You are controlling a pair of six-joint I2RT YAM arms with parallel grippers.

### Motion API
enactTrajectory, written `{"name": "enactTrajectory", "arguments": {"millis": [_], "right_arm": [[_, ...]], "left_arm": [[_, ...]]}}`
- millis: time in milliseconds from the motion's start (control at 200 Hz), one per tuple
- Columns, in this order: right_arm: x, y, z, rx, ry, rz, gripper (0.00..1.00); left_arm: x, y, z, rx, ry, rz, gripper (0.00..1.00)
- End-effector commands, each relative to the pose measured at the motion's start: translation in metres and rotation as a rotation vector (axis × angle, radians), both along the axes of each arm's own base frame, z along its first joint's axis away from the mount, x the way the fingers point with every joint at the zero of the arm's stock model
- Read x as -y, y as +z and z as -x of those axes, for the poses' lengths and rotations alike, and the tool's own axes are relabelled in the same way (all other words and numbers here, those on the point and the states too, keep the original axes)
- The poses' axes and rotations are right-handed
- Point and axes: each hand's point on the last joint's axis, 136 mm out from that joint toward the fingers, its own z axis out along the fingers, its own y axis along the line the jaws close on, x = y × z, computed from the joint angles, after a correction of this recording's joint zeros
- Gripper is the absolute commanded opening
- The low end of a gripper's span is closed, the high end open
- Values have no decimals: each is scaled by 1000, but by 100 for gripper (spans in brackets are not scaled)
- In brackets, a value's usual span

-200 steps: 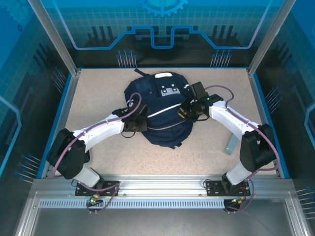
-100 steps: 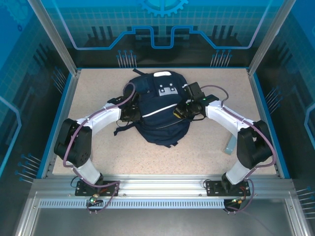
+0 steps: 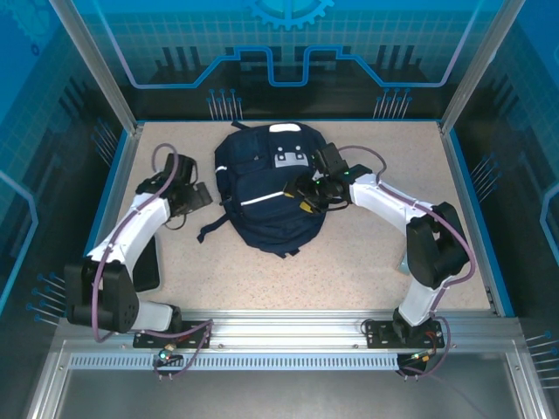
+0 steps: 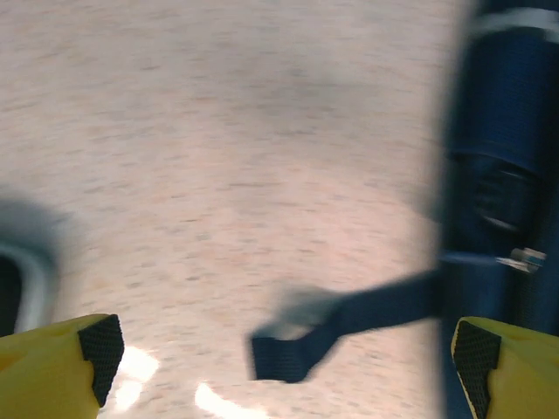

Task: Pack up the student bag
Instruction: Unzip the student bag at the top-center of the table, then move the pencil pouch to the middle-left of the table.

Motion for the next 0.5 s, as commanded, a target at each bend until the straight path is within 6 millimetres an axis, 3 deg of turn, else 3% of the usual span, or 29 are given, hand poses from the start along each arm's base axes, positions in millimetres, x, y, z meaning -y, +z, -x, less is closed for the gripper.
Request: {"name": "enactTrajectory", "arguments": {"millis": [0,185,360,495], "right_arm": [[1,31,-3,110,51,16,75],[12,42,1,151,61,40,87],[15,45,2,147,58,41,89],[15,45,4,138,55,38,90]], "left_arm": [[-47,-16,50,-105,227,-35,99],[-86,-29,80,-80,436,21,99],[-100,-51,99,-144,543,81,99],[-111,-62,101,-169,589,103,99]]}}
